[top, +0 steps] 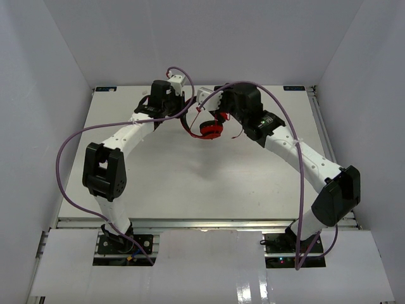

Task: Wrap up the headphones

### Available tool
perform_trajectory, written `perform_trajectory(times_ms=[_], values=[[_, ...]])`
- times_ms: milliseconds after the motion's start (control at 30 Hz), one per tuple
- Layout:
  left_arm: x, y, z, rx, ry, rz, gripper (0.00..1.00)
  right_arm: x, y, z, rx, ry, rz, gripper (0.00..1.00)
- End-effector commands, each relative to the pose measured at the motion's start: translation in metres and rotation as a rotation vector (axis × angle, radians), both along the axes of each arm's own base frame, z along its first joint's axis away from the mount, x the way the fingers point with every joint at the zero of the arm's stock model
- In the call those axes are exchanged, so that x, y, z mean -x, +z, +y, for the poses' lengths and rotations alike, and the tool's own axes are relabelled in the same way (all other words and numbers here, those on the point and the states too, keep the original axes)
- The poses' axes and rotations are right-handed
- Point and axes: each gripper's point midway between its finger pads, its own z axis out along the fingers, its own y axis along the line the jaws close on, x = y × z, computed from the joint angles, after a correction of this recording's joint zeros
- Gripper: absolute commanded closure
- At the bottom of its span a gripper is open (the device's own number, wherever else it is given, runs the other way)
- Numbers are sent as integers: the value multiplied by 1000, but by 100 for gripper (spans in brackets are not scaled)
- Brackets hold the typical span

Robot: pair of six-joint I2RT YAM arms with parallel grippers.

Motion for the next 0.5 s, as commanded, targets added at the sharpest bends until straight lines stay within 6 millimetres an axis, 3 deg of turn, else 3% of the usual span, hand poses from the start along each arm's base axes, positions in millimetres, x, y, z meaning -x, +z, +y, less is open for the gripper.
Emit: perform_trajectory(times_ms=[0,267,467], values=[[9,54,-8,89,-35,-92,100,0,66,-15,-206,9,-76,61],[11,50,-6,80,-32,-88,100,-5,79,-25,-256,15,-68,62],[11,44,-5,73,-26,-81,100,-3,88,-27,-268,25,-67,68]])
